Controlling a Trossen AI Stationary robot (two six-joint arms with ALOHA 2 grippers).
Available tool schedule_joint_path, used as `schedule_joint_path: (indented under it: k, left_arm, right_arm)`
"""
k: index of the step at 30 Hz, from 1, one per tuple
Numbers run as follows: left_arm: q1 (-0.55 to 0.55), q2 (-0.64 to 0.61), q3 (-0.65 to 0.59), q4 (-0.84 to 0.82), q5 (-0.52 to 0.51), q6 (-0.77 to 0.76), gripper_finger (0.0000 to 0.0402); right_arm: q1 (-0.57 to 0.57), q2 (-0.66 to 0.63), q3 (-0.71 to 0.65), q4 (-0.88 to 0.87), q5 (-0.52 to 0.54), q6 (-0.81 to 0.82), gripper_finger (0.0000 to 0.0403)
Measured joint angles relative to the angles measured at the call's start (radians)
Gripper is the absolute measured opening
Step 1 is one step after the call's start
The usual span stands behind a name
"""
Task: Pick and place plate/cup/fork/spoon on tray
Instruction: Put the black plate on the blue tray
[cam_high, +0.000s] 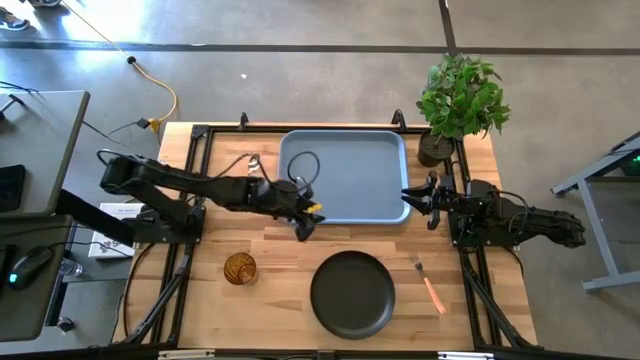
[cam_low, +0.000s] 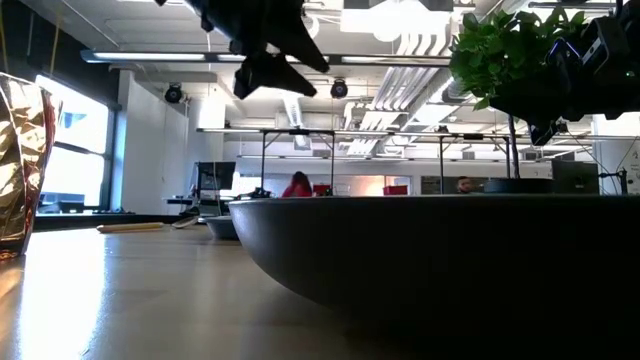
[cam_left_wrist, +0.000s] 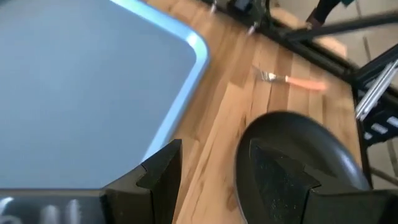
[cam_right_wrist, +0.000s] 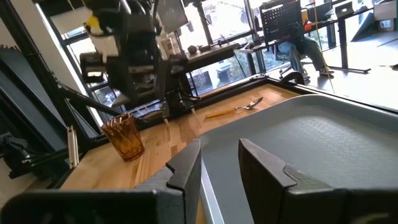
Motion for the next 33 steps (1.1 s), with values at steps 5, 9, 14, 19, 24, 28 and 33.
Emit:
schedule_joint_path:
  k: [5,9,14,19,24,28,33]
  left_arm:
    - [-0.02,0.071,0.0,0.029,0.0,-0.007,0.0177]
    - [-0.032,0.12,0.0,0.049,0.008,-0.023,0.0177]
    - [-0.047,0.18,0.0,0.121,0.052,-0.035,0.0177]
    - [-0.07,0.227,0.0,0.169,0.056,-0.035,0.0177]
    - [-0.084,0.255,0.0,0.174,0.057,-0.034,0.0178]
    - [-0.09,0.282,-0.001,0.176,0.058,-0.033,0.0184]
    - [-0.102,0.316,-0.001,0.19,0.058,-0.033,0.019]
  right_arm:
    - [0.0,0.0,0.0,0.0,0.0,0.0,0.0099]
    - [0.0,0.0,0.0,0.0,0.0,0.0,0.0099]
    - [0.0,0.0,0.0,0.0,0.0,0.0,0.0099]
    - [0.0,0.0,0.0,0.0,0.0,0.0,0.0099]
    - [0.0,0.0,0.0,0.0,0.0,0.0,0.0099]
    - [0.0,0.0,0.0,0.0,0.0,0.008,0.0099]
    - [0.0,0.0,0.0,0.0,0.0,0.008,0.0099]
